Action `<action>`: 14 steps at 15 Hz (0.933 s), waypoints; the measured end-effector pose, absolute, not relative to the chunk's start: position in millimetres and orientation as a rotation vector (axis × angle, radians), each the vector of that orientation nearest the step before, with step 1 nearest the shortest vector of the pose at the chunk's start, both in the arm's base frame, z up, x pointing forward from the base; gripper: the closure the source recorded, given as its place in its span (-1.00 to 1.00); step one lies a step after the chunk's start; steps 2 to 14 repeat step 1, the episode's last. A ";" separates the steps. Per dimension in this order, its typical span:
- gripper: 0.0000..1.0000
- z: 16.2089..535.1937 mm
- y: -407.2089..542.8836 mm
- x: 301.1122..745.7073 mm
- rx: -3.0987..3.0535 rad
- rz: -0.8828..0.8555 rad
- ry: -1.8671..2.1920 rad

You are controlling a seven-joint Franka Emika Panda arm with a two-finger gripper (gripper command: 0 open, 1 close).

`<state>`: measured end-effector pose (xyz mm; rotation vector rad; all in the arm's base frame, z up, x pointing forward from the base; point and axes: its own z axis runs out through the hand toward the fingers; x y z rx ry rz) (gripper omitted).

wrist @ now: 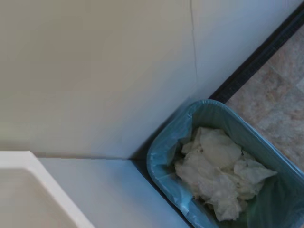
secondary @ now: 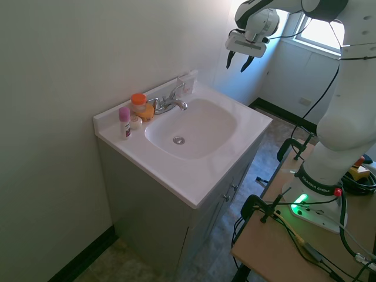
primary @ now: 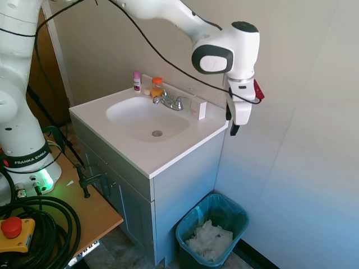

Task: Throw the tissue in the trash bin

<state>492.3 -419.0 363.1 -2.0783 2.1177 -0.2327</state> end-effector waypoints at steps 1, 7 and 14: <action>-1.00 376.3 -411.0 484.5 -2.087 -0.246 2.093; -1.00 376.3 -411.0 484.5 -2.087 -0.246 2.093; -1.00 376.3 -411.0 484.5 -2.087 -0.246 2.093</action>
